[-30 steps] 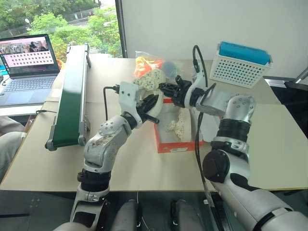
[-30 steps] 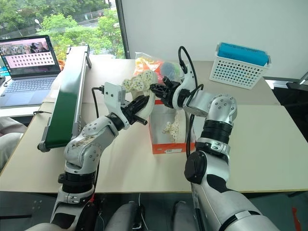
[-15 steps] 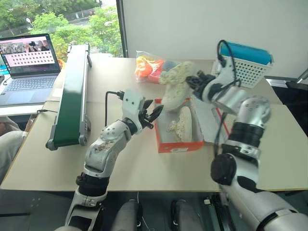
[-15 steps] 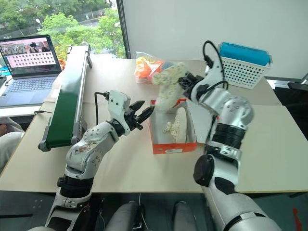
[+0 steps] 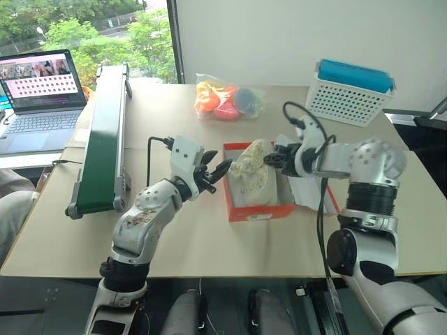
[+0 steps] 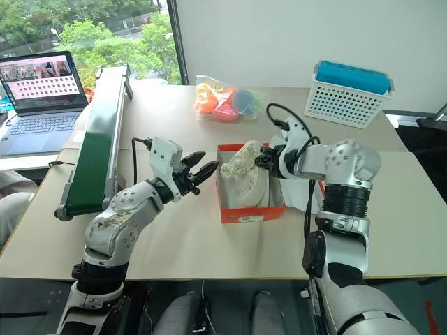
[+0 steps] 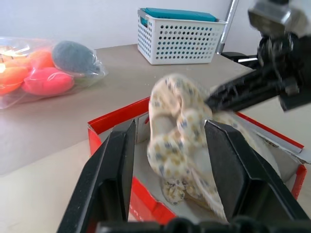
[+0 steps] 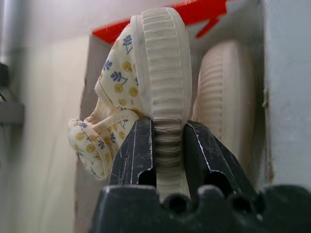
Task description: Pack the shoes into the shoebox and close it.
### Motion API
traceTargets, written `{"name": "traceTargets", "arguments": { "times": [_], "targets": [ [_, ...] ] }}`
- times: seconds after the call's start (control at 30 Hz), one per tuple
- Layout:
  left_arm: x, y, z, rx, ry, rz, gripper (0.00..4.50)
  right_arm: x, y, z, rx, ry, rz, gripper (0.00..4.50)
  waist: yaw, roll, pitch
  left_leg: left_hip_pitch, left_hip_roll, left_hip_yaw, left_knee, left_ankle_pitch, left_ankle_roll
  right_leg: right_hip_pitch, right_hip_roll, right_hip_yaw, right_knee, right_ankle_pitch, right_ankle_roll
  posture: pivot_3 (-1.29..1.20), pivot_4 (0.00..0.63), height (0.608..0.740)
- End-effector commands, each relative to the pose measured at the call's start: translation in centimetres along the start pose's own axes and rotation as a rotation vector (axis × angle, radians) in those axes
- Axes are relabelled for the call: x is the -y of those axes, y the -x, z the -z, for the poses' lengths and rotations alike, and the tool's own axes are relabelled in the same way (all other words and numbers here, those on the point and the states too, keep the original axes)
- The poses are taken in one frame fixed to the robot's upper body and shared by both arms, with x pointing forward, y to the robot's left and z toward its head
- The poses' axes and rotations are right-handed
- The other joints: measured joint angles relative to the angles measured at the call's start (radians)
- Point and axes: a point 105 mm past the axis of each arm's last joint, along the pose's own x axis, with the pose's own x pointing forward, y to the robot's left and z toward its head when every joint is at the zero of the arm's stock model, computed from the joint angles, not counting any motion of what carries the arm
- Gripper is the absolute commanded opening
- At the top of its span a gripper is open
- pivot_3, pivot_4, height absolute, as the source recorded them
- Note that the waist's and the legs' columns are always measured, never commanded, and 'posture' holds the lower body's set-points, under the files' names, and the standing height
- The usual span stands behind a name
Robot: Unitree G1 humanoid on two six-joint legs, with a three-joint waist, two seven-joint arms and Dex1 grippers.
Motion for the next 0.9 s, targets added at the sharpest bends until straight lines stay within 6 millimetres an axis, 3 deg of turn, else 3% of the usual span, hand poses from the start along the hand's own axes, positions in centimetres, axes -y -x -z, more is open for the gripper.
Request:
{"name": "traceTargets", "arguments": {
  "times": [0.03,0.17,0.27,0.4,0.57,0.73,0.9],
  "targets": [
    [0.3,0.0,-0.9,0.040,-0.010,0.007,2.37,0.9,-2.2,1.0,-0.037,0.144,0.078,0.49,0.000,0.000,0.000,0.000,0.000,0.000,0.000,0.000,0.000,0.000,0.000,0.000,0.000,0.000,0.000,0.00,0.150,0.699],
    [0.3,0.1,-0.8,0.037,-0.011,0.005,2.37,1.6,-4.1,1.7,-0.076,0.295,0.123,0.49,-0.002,0.000,-0.001,0.005,0.000,0.000,0.000,0.000,0.000,0.004,0.000,0.000,0.000,0.000,0.000,0.00,0.150,0.699],
    [0.3,0.2,-0.5,0.020,-0.036,0.024,2.37,0.9,-5.6,2.0,-0.100,0.457,0.135,0.49,-0.007,-0.001,-0.002,0.011,0.000,0.000,0.000,0.000,0.000,0.009,0.000,0.000,-0.001,0.000,0.000,0.00,0.150,0.699],
    [0.2,0.2,-0.2,0.002,-0.050,0.030,2.37,-1.1,-6.6,2.9,-0.141,0.530,0.082,0.49,-0.007,0.000,-0.004,0.019,0.002,-0.002,-0.002,0.000,0.000,0.017,0.000,0.000,-0.002,-0.005,0.007,0.00,0.150,0.699],
    [0.2,0.0,0.1,-0.007,-0.061,0.035,2.37,-4.3,-6.8,3.7,-0.178,0.441,-0.001,0.49,-0.008,0.000,-0.005,0.019,0.002,-0.001,-0.003,-0.001,-0.001,0.015,0.000,0.000,-0.002,-0.001,0.000,0.00,0.150,0.699],
    [0.2,-0.3,0.1,-0.006,-0.066,0.037,2.37,-6.0,-6.3,4.3,-0.197,0.328,-0.021,0.49,-0.010,0.000,-0.005,0.016,0.002,-0.001,-0.003,-0.001,-0.002,0.012,0.000,0.000,-0.001,-0.001,-0.001,0.00,0.150,0.699],
    [0.3,-0.5,0.0,-0.002,-0.071,0.042,2.37,-5.6,-7.3,6.8,-0.234,0.241,0.036,0.49,-0.014,0.000,-0.005,0.014,0.003,0.000,-0.004,-0.001,-0.003,0.008,0.000,0.001,0.002,-0.002,-0.002,0.00,0.150,0.699]
  ]
}}
